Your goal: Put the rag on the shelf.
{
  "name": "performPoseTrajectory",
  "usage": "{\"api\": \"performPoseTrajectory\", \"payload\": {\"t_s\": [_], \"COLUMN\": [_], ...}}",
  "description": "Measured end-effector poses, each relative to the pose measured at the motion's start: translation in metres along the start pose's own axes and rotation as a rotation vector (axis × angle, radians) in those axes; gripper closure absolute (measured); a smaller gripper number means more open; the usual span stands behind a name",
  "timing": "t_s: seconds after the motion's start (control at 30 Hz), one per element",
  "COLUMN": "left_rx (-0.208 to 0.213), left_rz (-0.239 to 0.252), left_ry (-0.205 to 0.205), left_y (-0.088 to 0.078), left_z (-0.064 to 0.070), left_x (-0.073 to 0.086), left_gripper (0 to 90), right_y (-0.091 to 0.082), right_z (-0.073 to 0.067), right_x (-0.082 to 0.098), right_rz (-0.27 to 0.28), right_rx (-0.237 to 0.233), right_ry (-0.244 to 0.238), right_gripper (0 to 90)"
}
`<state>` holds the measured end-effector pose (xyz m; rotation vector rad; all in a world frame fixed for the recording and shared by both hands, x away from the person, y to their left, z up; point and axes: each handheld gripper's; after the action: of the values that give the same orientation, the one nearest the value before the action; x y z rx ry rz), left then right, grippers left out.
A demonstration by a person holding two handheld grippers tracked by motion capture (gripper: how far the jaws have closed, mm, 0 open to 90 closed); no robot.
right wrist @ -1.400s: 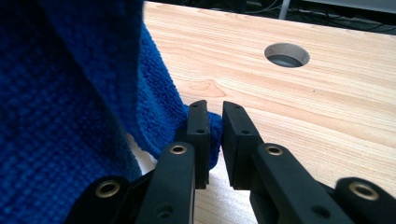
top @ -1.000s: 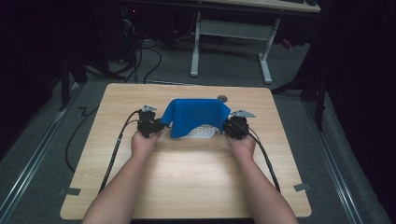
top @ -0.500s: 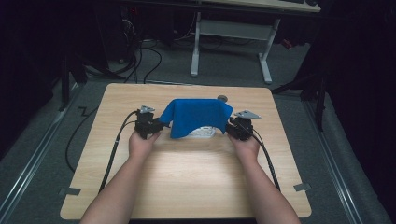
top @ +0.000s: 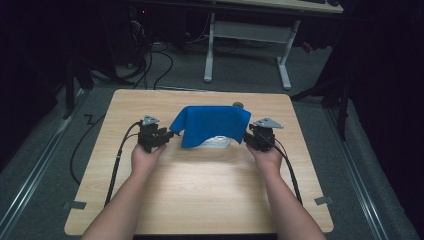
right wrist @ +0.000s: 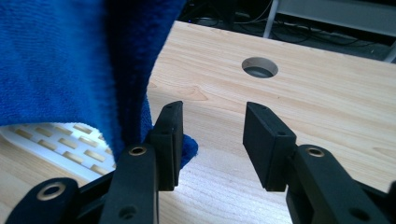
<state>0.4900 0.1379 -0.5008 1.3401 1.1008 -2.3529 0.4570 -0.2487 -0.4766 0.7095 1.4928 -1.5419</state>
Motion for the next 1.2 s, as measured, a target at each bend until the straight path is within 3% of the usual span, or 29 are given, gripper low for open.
{"api": "performPoseTrajectory", "payload": {"t_s": [0.23,0.53,0.63,0.8,0.9,1.0,1.2], "left_rx": [0.006,0.019,0.028,0.052,0.062,0.075,0.08], "left_rz": [0.011,0.028,0.03,0.042,0.032,0.029,-0.024], "left_ry": [0.002,0.025,0.037,0.049,0.063,0.073,0.112], "left_y": [-0.016,-0.038,-0.046,-0.06,-0.069,-0.077,-0.091], "left_z": [0.001,0.012,0.018,0.032,0.044,0.052,0.071], "left_x": [0.013,0.03,0.035,0.047,0.056,0.065,0.09], "left_gripper": [58.9,58.1,57.6,56.8,56.3,55.6,53.5], "right_y": [-0.015,-0.037,-0.048,-0.066,-0.078,-0.091,-0.11], "right_z": [0.005,0.005,0.004,-0.003,-0.007,-0.013,-0.024], "right_x": [0.002,0.012,0.017,0.028,0.037,0.048,0.077], "right_rz": [0.03,0.04,0.074,0.07,0.099,0.095,0.055], "right_rx": [0.003,0.007,-0.005,-0.021,-0.03,-0.033,-0.048], "right_ry": [0.007,-0.043,-0.059,-0.089,-0.102,-0.124,-0.154], "right_gripper": [57.8,56.3,56.2,54.0,53.8,52.4,51.9]}}
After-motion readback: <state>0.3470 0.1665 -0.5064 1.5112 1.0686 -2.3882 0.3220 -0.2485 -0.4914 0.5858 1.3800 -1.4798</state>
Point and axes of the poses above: each handheld gripper's, and its own axes: y roughly forward along the jaws, x roughly out of its underside, z roughly to its right, and after that the axes turned 12 degrees about x, right-handed
